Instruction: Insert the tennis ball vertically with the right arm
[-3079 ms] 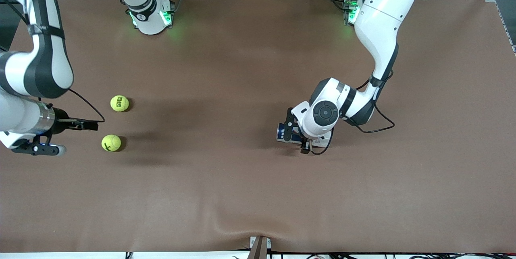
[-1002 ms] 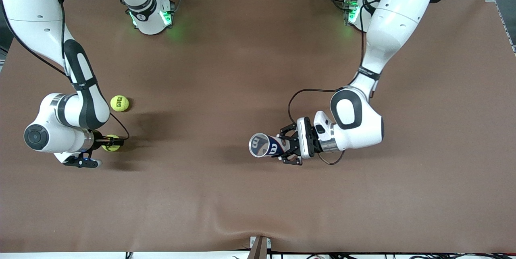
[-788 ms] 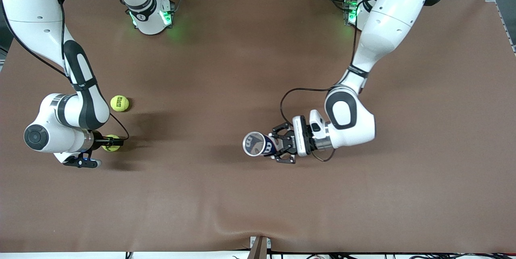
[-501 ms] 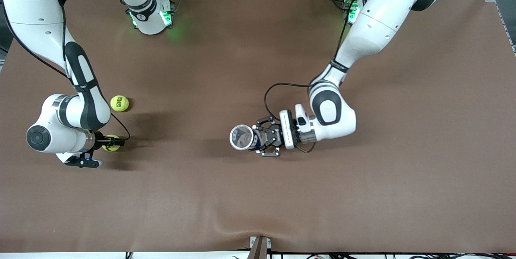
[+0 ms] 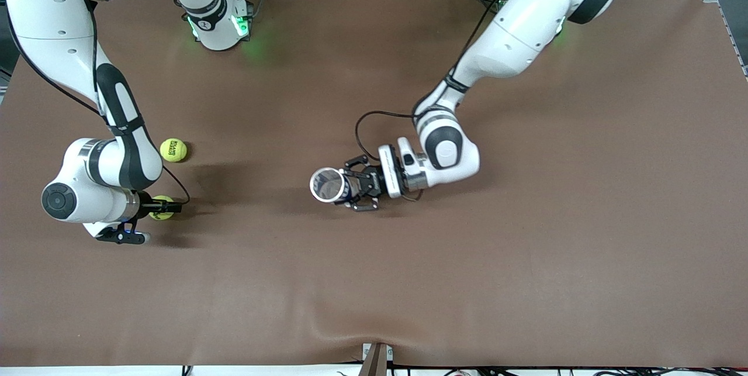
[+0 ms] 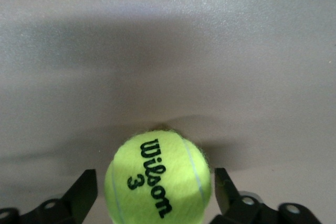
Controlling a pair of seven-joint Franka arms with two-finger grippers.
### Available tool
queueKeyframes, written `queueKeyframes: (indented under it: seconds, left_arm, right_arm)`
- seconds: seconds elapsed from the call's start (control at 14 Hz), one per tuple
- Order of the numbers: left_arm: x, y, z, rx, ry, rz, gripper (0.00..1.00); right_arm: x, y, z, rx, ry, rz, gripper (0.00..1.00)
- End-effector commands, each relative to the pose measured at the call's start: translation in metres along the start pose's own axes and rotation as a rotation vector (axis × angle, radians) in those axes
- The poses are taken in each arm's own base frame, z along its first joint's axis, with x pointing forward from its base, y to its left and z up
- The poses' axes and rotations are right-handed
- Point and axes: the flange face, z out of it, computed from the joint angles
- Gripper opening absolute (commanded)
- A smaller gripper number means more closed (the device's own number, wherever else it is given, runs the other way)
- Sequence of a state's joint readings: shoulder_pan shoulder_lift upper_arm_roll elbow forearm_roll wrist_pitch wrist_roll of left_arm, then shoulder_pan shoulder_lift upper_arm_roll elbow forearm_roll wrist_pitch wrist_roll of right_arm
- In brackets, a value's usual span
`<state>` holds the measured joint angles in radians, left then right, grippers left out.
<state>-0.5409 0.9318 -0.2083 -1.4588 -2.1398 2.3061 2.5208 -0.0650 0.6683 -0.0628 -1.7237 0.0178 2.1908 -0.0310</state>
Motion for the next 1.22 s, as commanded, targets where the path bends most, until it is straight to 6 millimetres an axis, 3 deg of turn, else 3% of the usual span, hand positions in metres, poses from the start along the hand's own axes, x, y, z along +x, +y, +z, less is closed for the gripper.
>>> queueKeyframes:
  seconds: [0.0,0.21,0.57,1.15]
  left_arm:
    - [-0.004,0.014,0.023,-0.008,0.033,0.019,0.63]
    - [-0.016,0.037,0.038,-0.009,0.036,0.045,0.60]
    - [-0.035,0.050,0.049,0.003,0.048,0.099,0.60]
    - [-0.059,0.066,0.059,0.007,0.137,0.090,0.60]
  right_arm:
    - [0.005,0.003,0.000,0.019,0.011,-0.003,0.80]
    - [0.007,0.001,-0.010,0.018,0.022,-0.005,0.78]
    - [0.007,-0.002,-0.045,0.020,0.039,-0.030,0.78]
    - [0.004,0.001,-0.027,0.043,0.005,-0.028,0.78]
